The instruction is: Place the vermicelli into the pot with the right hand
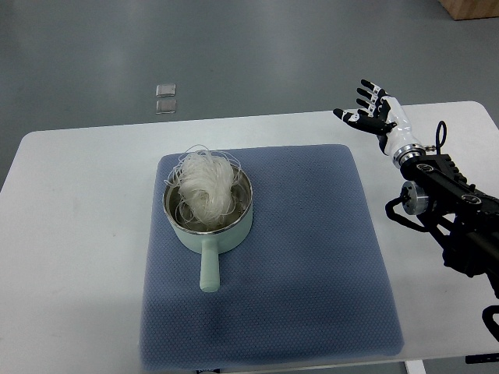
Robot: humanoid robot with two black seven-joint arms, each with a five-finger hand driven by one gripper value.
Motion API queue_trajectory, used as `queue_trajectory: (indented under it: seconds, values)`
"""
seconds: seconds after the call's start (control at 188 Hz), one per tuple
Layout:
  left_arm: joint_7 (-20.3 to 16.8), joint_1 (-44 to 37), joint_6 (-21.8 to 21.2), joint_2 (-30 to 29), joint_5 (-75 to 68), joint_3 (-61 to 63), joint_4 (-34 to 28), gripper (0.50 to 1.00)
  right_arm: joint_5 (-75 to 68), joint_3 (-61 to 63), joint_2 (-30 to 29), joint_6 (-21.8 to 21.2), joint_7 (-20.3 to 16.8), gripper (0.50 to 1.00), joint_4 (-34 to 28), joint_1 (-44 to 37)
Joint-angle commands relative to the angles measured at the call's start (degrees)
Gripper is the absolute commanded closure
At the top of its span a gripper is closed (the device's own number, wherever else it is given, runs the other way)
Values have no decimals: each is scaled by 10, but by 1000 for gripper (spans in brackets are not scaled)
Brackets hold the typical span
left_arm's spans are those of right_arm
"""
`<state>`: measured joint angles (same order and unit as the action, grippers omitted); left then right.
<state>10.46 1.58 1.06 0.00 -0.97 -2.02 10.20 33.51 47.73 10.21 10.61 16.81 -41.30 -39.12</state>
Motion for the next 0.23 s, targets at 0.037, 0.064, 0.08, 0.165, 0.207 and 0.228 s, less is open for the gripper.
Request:
queue_trajectory:
  seconds: [0.037,0.064,0.08,0.165,0.207,0.228]
  values:
    - [0,0,0,0,0,-2,0,500,-2,-1,-1,-3,1,572,1,4]
    - [0,0,0,0,0,-2,0,500,-2,-1,-3,-3,1,572,0,8]
    - [0,0,0,0,0,-2,0,500,-1,-1,-4,-3,1,572,0,10]
    - [-1,0,0,0,0,-2,0,500,-1,-2,-12,-2,1,572,0,16]
    - [-2,0,0,0,0,-2,0,500,-1,-5,-12,-2,1,572,0,17]
    - [-2,0,0,0,0,-2,0,500,-1,-6,-13,-2,2,572,0,18]
